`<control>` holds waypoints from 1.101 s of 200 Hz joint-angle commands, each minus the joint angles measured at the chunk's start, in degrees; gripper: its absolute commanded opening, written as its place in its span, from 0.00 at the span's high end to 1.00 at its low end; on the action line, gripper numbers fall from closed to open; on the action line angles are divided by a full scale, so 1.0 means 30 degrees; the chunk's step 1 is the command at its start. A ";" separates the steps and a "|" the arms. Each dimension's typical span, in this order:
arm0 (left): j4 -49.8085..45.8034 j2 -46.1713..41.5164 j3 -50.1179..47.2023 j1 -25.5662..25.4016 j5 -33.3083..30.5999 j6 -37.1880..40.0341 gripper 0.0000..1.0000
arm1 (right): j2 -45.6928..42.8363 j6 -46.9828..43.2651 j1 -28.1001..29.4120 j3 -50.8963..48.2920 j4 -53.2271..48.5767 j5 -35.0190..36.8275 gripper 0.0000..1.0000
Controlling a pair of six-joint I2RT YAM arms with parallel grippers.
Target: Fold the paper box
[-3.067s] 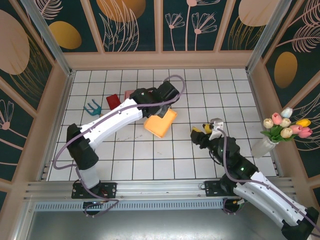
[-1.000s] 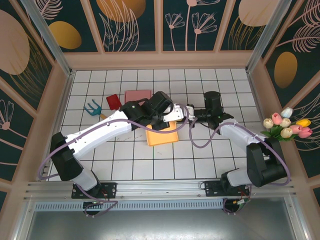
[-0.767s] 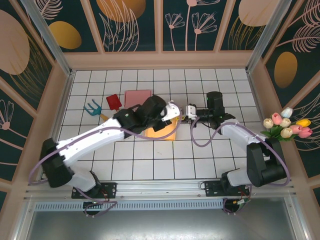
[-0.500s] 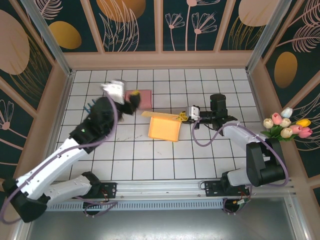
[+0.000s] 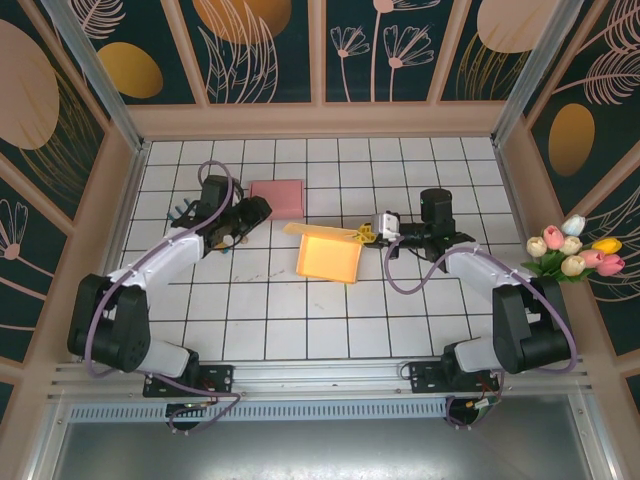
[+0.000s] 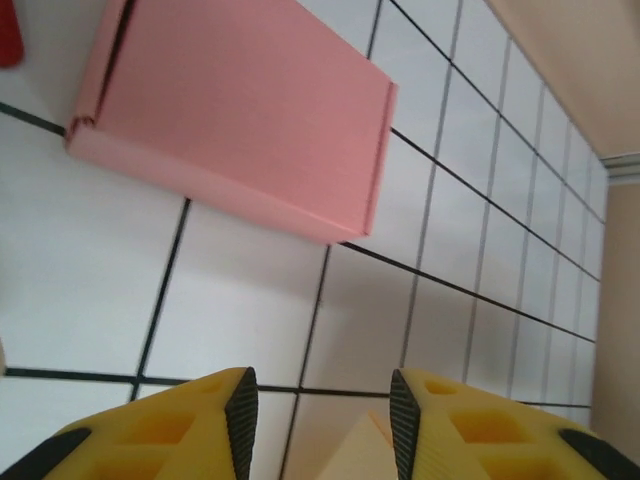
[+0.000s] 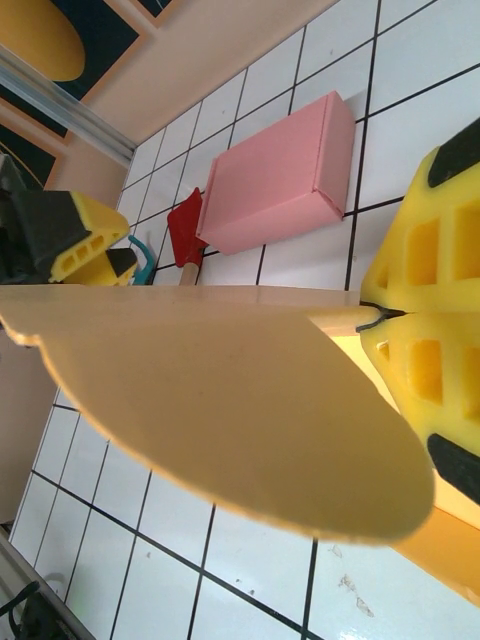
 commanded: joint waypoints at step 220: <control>-0.1280 -0.0720 0.0594 -0.5133 -0.2677 -0.4726 0.42 | -0.1123 0.0558 0.1622 -0.1537 0.2673 0.3929 1.00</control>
